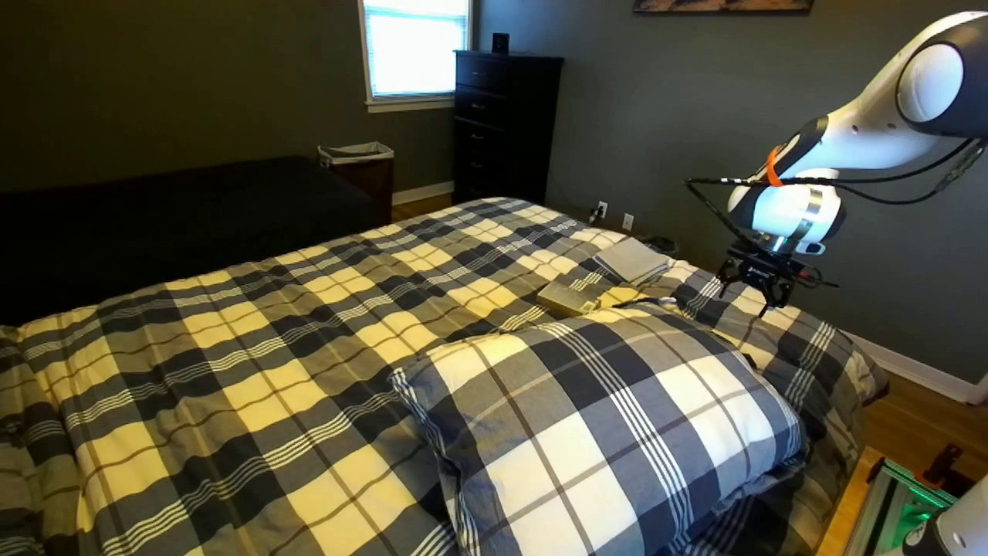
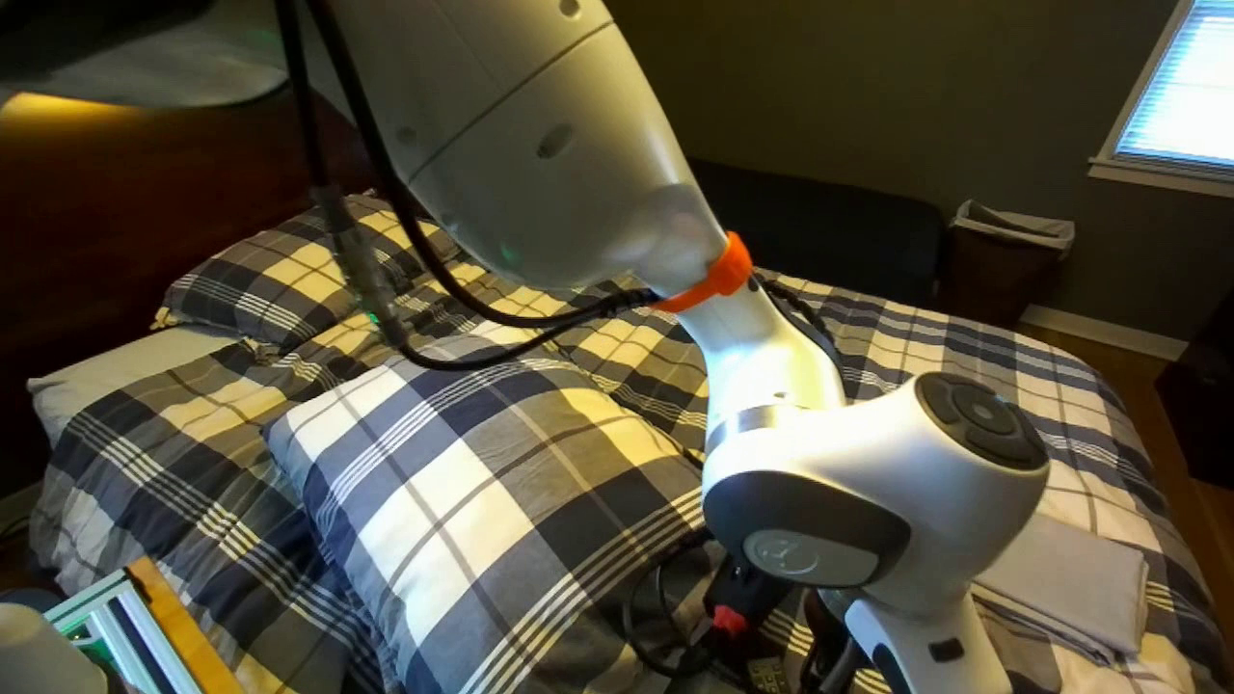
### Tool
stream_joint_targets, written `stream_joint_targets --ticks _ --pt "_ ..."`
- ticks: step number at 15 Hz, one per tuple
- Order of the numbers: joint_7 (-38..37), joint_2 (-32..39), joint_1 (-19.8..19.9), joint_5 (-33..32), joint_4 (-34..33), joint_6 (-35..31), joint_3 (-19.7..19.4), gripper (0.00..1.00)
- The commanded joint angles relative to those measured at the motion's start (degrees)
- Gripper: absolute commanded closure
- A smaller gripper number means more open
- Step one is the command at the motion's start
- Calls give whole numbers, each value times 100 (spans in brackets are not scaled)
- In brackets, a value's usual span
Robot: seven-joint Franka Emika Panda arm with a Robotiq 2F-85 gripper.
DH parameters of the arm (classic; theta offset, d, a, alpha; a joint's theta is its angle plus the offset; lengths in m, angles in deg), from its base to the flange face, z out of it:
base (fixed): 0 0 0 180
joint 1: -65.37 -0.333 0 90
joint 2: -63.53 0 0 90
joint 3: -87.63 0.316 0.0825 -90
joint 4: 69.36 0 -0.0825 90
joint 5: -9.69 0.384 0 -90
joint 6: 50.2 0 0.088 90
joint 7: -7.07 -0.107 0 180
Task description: Take the remote control from under the pillow
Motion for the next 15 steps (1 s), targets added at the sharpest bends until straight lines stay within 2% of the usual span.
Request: stream_joint_targets --ticks 1,5,10,11,12,15 --pt "216 -745 -338 -1022 916 -539 -185 0" --pt "165 -1294 -689 -2399 1536 -1130 -508 0" --pt "-244 -1720 -1197 -4520 1975 -2070 -1211 0" --pt "-178 -1802 -1213 -4704 2003 -2114 -1258 0" --pt "-52 -1512 -1005 -4174 1732 -1925 -996 0" --pt "-77 -1673 -1075 -4499 1831 -2004 -1113 0"
